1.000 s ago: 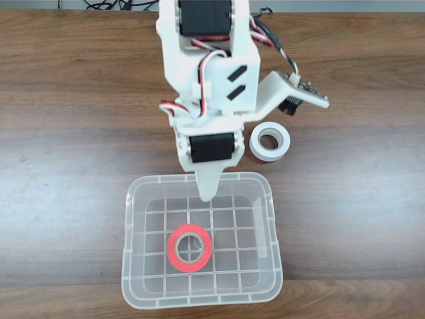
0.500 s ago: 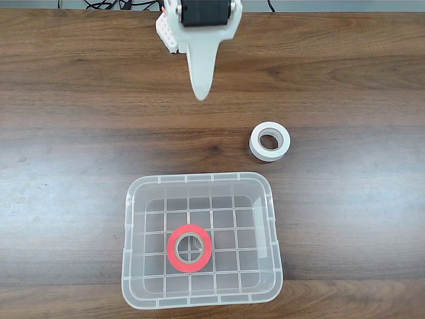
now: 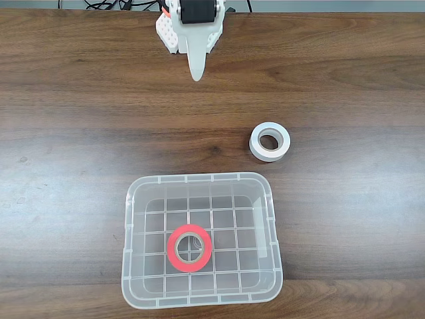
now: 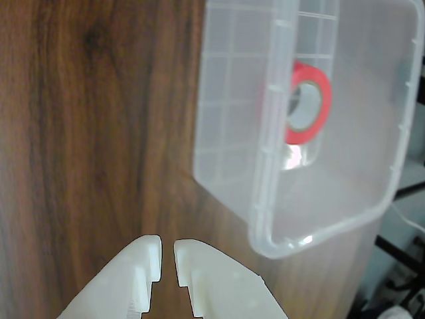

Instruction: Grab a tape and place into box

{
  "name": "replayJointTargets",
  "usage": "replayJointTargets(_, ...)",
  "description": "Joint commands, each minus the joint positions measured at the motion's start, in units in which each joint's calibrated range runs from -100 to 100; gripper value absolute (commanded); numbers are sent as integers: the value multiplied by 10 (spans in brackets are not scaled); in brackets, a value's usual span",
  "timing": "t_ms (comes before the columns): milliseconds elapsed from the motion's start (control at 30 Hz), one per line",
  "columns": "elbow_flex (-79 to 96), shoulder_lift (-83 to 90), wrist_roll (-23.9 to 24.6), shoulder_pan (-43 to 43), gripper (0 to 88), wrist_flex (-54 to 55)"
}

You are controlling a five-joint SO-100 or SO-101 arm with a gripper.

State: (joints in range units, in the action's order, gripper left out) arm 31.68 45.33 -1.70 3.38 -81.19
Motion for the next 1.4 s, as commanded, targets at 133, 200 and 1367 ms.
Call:
replayJointTargets(133, 413, 253, 29, -7, 17, 274)
replayJointTargets(200, 482, 316, 23, -7, 23, 306)
replayJointTargets(1367, 671, 534, 15, -2, 21, 197)
